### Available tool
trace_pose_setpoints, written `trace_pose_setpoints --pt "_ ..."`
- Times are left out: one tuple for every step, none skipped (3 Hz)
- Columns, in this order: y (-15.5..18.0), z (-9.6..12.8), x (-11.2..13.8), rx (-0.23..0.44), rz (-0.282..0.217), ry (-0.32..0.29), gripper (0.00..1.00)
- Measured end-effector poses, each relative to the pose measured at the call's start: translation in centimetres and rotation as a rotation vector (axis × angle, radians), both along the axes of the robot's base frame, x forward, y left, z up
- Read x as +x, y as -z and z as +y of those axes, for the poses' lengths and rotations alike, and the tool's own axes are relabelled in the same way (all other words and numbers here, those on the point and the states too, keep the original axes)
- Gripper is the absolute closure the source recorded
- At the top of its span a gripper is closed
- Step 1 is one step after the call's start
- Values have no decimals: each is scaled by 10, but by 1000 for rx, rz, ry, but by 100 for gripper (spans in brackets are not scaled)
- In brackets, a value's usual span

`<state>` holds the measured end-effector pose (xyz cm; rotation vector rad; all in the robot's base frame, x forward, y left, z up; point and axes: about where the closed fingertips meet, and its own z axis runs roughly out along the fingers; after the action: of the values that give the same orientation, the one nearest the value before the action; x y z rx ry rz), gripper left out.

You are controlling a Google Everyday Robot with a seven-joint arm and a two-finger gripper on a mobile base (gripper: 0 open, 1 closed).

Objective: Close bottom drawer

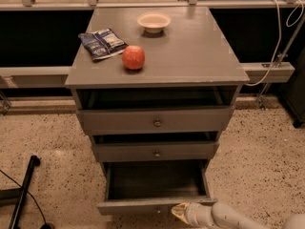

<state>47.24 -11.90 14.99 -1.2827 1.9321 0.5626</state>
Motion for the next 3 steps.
trace_pose_setpoints --pt "4 5 6 -59 -48 -23 100" --pt "16 16 19 -77 -135 -75 100" --pt "18 13 27 -81 -158 -81 100"
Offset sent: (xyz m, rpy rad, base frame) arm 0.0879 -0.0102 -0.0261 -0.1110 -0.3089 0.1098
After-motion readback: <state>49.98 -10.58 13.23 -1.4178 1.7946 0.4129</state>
